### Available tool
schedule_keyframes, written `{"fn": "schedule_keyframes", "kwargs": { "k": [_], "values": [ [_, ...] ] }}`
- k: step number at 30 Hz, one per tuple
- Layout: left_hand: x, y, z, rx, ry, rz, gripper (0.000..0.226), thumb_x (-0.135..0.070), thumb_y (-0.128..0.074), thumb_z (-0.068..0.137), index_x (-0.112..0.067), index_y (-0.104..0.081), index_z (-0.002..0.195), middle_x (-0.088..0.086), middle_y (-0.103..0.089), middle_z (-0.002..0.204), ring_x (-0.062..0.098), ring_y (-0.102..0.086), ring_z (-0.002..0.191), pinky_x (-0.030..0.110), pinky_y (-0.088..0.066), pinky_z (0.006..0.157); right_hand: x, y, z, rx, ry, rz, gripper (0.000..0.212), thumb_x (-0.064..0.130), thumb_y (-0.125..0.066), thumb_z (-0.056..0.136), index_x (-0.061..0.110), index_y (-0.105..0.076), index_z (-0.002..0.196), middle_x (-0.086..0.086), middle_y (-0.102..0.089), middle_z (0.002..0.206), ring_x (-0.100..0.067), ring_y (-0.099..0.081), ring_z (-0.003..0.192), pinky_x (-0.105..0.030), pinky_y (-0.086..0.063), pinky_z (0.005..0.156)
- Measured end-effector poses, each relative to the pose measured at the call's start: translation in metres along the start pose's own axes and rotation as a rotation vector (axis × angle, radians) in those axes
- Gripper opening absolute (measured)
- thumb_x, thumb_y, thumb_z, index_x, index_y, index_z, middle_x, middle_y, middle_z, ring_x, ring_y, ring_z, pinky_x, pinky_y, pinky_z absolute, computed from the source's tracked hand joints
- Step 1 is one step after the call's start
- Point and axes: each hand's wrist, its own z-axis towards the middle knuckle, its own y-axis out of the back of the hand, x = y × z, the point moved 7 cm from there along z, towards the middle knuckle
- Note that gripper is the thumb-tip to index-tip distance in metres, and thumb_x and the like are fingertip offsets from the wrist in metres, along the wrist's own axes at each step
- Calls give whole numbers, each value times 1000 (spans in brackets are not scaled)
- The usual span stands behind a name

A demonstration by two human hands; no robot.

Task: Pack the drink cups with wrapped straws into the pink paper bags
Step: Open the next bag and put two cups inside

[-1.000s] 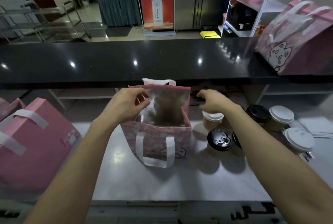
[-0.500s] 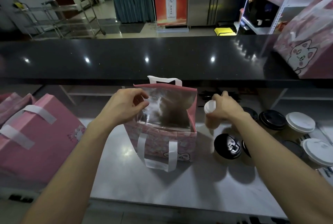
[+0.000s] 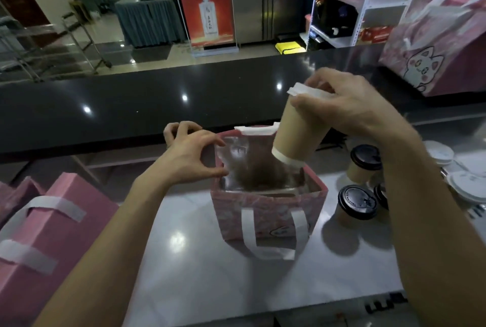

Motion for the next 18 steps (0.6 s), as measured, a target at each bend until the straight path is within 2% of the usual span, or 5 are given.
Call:
{"fn": "schedule_keyframes", "kwargs": {
  "k": [3, 8, 12, 14, 18],
  "values": [
    [3, -12, 0, 84, -45, -7, 94, -84, -79, 73, -45, -50, 153, -17, -43, 167, 21, 0, 167, 61, 15, 129, 16, -42, -13, 186, 22, -32, 79, 83, -66, 60, 41, -59, 127, 13, -64, 115, -9, -66, 96, -36, -61, 77],
    [5, -36, -7, 238, -83, -107, 139, -93, -75, 60, -42, -11, 173, -9, 4, 184, 19, 23, 167, 60, 17, 131, -5, -112, -10, 335, -12, -226, 81, 76, -72, 53, 40, -51, 123, 13, -65, 107, -8, -67, 87, -33, -64, 71],
    [6, -47, -15, 289, -96, -118, 151, -86, -84, 64, -41, 11, 172, -15, 27, 179, 15, 36, 162, 56, 22, 131, -26, -166, 5, 453, 70, -422, 88, 70, -85, 61, 29, -56, 134, 10, -56, 118, -18, -61, 106, -34, -54, 87],
    [6, -49, -18, 294, -112, -131, 153, -82, -87, 65, -45, 17, 169, -18, 32, 177, 11, 41, 158, 51, 26, 130, -34, -194, 8, 568, 133, -487, 93, 66, -88, 70, 29, -50, 147, 8, -47, 120, -20, -56, 109, -31, -49, 87],
    [0, -48, -22, 312, -122, -139, 154, -80, -89, 65, -44, 18, 170, -19, 35, 175, 10, 42, 158, 50, 24, 131, -42, -225, 16, 679, 218, -596, 102, 58, -93, 70, 32, -44, 156, 4, -52, 123, -20, -55, 104, -30, -49, 79]
  ]
}}
